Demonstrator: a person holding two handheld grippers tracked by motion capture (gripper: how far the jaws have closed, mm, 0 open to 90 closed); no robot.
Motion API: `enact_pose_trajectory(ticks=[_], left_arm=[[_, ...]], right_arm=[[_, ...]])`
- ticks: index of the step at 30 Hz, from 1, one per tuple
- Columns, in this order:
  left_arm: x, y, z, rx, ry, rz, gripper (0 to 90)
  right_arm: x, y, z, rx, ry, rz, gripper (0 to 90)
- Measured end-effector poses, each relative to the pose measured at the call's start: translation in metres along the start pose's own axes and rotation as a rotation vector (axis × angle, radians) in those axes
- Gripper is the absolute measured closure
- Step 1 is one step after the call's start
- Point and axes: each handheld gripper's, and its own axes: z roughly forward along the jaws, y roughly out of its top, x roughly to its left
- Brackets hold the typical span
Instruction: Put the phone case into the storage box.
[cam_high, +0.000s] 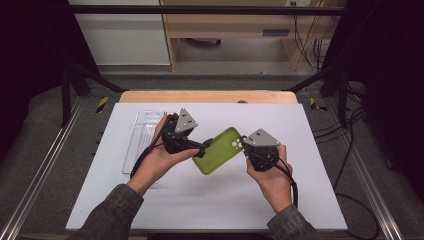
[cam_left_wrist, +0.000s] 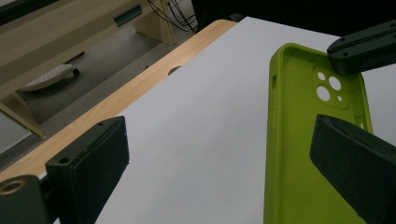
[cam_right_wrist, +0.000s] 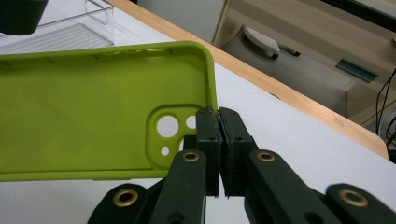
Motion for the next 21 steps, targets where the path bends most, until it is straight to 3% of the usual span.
enact_pose_trajectory(ticks=[2,8,13,21], left_arm=[[-0.0005,0.0004,0.0007,0.004,0.011,-0.010,4.9],[-0.0023,0.0021,0.0019,-0.002,-0.008,-0.016,5.4],[-0.0048,0.0019,0.0046,0.045,-0.025,-0.043,10.4],[-0.0060,0.0015,0.0097,0.070,-0.042,-0.051,14.8]], right_arm=[[0.0003,0.0002,0.0002,-0.001,0.001,0.001,87.6],[0.0019,0.0000,0.0005,0.001,0.003,-0.005,87.6],[0.0052,-0.0011,0.0017,0.006,0.012,-0.016,87.6],[0.0083,-0.0024,0.0031,0.000,0.016,-0.022,87.6]])
